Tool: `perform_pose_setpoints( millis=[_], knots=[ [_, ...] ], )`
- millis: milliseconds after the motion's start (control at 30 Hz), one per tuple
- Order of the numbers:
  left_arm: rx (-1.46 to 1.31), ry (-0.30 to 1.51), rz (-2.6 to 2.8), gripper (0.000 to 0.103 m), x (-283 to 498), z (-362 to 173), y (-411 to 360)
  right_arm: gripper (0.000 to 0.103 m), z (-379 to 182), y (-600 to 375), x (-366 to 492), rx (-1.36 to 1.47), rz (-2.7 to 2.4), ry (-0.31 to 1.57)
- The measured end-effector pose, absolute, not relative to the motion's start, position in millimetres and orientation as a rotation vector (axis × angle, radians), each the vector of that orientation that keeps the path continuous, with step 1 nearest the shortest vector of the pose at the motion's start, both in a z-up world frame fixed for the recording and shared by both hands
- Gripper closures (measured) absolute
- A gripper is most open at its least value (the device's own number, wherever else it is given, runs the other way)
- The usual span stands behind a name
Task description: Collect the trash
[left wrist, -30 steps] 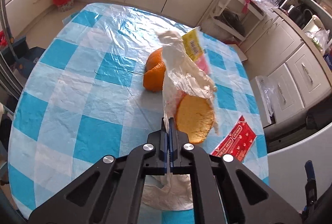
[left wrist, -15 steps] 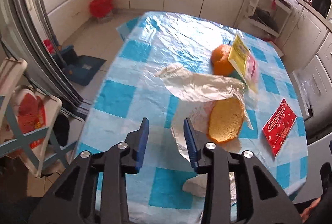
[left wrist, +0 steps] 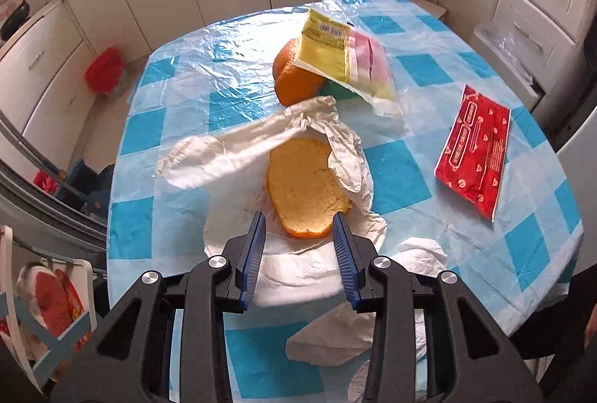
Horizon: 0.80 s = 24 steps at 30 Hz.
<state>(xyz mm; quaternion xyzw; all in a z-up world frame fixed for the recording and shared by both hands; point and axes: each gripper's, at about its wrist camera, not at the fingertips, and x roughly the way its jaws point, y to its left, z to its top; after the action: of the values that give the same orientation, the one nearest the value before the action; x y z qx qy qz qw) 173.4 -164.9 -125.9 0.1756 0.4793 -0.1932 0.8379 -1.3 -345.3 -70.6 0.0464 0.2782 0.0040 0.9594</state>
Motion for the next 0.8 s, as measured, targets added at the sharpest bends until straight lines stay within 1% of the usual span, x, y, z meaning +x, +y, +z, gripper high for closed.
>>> perform_pose_setpoints(
  millis=[267, 433, 567, 667, 700, 800],
  knots=[
    [0.497, 0.985, -0.479, 0.068, 164, -123, -177, 0.01, -67, -359, -1, 0.168, 0.015, 0.55],
    [0.505, 1.024, -0.465, 0.069, 176, -133, -174, 0.01, -67, -355, -2, 0.165, 0.021, 0.55],
    [0.425, 1.052, -0.491, 0.082, 186, -135, -170, 0.01, -68, -355, -2, 0.165, 0.019, 0.556],
    [0.415, 1.035, -0.499, 0.097, 186, -130, -170, 0.01, -69, -355, -1, 0.163, 0.018, 0.561],
    [0.414, 1.027, -0.5, 0.099, 185, -128, -169, 0.01, -69, -354, 0, 0.162, 0.018, 0.564],
    [0.408, 1.001, -0.496, 0.1, 182, -120, -166, 0.01, -71, -352, 1, 0.157, 0.022, 0.571]
  ],
)
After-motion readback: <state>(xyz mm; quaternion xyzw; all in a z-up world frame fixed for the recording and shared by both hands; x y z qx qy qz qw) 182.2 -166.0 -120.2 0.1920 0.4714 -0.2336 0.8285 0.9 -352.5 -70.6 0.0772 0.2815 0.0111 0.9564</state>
